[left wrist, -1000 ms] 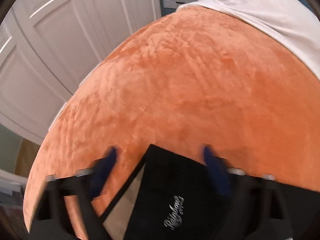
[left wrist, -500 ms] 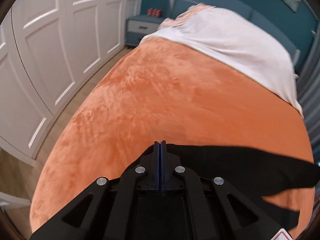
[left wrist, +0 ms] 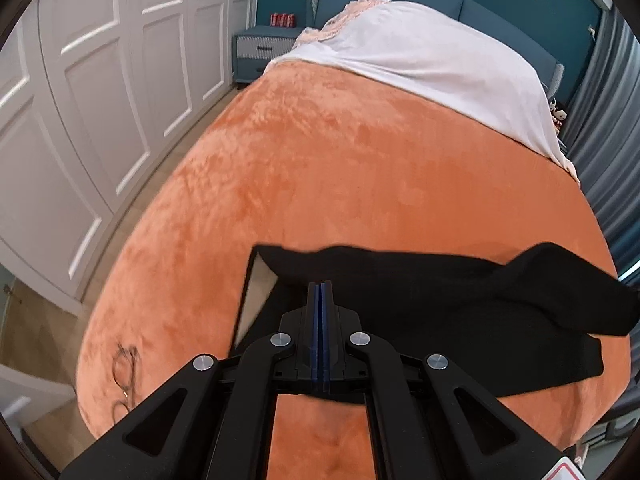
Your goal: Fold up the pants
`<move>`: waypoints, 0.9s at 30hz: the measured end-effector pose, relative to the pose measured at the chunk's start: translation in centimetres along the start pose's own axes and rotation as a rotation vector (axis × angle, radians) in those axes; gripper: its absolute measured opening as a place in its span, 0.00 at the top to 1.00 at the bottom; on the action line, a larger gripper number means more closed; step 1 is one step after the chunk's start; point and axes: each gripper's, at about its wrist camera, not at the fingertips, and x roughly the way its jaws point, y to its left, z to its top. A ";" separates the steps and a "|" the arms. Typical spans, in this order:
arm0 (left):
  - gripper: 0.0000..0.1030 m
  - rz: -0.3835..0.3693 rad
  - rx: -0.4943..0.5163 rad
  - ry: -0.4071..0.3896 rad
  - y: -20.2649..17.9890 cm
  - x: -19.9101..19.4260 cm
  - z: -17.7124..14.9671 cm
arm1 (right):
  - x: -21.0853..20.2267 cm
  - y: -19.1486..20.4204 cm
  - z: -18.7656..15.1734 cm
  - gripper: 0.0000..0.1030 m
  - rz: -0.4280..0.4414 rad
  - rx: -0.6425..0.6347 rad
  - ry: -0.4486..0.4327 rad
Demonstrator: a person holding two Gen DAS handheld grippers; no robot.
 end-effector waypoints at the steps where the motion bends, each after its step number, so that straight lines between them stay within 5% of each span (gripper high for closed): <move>1: 1.00 0.007 -0.003 0.007 0.1 0.4 -0.4 | 0.2 0.0 -0.6 0.86 -0.005 -0.003 0.013; 7: 1.00 0.038 -0.028 0.062 0.6 2.4 -1.9 | 1.7 0.5 -2.7 0.86 -0.036 -0.023 0.067; 14: 1.00 0.127 0.001 0.056 3.3 0.0 -3.2 | -2.1 0.7 -4.1 0.83 -0.057 -0.167 -0.026; 16: 1.00 0.142 0.003 0.118 3.8 1.0 -4.8 | -0.9 -0.2 -5.9 0.83 -0.109 -0.203 0.034; 19: 0.99 0.047 -0.107 0.201 3.9 3.3 -6.8 | 2.0 -2.3 -9.7 0.83 -0.150 -0.172 0.167; 21: 0.91 -0.028 -0.208 0.243 3.4 5.2 -7.6 | 2.6 -2.8 -11.5 0.83 -0.155 -0.122 0.181; 23: 0.73 -0.087 -0.297 0.259 2.7 7.3 -7.7 | 2.4 -3.1 -12.1 0.83 -0.134 -0.044 0.159; 27: 0.53 -0.090 -0.429 0.272 2.5 10.8 -6.8 | 1.6 -3.1 -11.6 0.83 -0.103 0.033 0.125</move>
